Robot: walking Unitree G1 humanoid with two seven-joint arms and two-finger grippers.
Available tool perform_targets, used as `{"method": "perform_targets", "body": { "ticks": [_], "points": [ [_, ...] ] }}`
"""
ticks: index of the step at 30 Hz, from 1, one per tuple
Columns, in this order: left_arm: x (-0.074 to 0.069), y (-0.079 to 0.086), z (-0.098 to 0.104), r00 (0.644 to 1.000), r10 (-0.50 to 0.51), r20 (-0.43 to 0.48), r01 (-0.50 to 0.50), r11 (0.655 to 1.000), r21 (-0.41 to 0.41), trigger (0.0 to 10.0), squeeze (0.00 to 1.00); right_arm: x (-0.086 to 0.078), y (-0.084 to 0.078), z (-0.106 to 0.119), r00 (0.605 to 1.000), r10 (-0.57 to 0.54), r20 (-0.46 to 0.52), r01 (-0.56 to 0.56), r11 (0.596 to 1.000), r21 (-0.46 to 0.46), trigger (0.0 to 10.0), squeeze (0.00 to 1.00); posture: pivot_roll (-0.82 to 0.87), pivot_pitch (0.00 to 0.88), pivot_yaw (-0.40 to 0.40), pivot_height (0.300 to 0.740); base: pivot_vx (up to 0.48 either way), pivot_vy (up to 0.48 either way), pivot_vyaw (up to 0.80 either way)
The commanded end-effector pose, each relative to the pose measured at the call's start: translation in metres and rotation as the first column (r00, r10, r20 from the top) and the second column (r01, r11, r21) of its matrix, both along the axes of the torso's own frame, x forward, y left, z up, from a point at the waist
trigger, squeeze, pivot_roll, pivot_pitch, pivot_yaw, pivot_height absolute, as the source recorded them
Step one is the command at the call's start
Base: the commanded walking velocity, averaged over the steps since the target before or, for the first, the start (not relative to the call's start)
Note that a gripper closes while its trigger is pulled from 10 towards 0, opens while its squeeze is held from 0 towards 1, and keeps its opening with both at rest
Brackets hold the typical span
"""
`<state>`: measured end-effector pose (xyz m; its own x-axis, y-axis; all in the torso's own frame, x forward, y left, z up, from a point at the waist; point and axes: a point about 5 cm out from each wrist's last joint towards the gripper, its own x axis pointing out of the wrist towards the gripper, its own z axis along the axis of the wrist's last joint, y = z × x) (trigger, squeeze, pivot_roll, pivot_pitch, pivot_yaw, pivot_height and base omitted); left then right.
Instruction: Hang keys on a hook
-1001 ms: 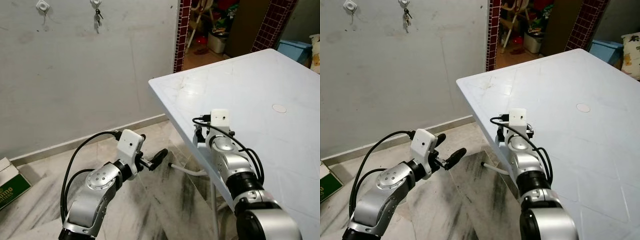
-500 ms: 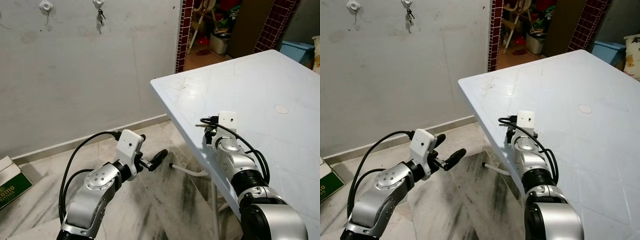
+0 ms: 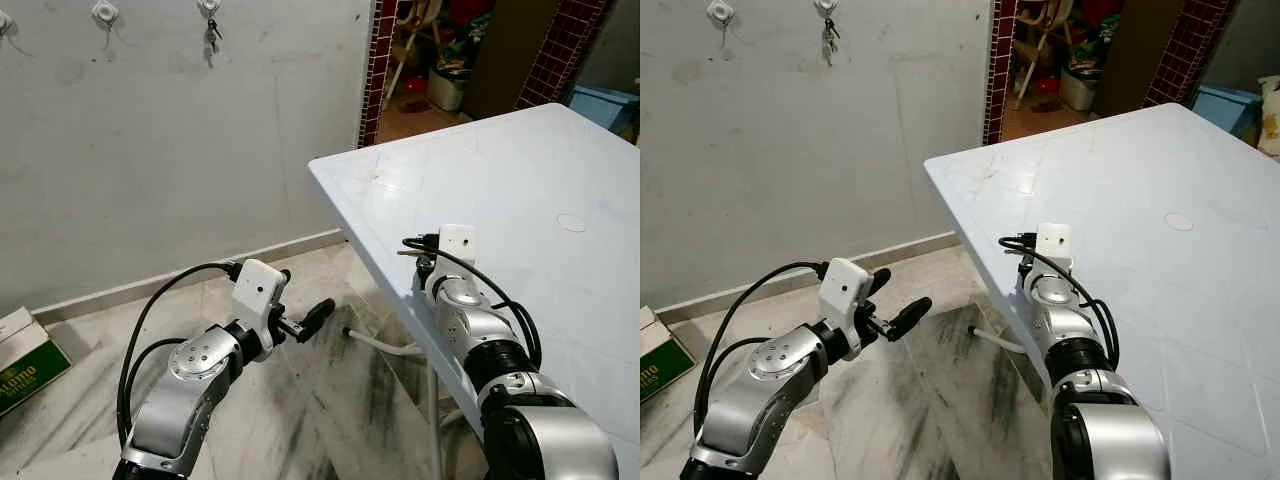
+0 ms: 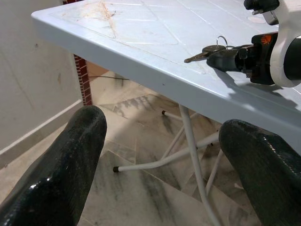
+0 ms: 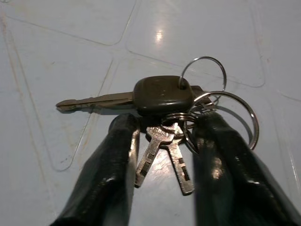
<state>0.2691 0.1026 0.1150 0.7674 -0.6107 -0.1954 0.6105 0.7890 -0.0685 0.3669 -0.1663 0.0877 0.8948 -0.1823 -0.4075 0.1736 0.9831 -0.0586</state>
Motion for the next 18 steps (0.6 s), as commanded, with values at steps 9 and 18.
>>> {"method": "perform_targets", "body": {
  "ticks": [9, 18],
  "points": [
    [-0.006, -0.009, 0.008, 0.995, -0.096, -0.002, 0.096, 0.994, -0.055, 10.0, 0.0, -0.007, -0.013, -0.012, 0.999, -0.033, -0.043, 0.032, 0.999, -0.026, 0.0, 0.0, 0.08, 0.047, -0.008, 0.74, 0.0, 0.0, 0.0],
    [-0.007, -0.012, 0.008, 0.994, -0.112, 0.005, 0.112, 0.993, -0.047, 10.0, 0.0, -0.005, -0.01, -0.009, 0.999, -0.023, -0.033, 0.023, 0.999, -0.026, 0.0, 0.0, 0.08, 0.041, -0.009, 0.74, 0.0, 0.0, 0.0]
  ]
}}
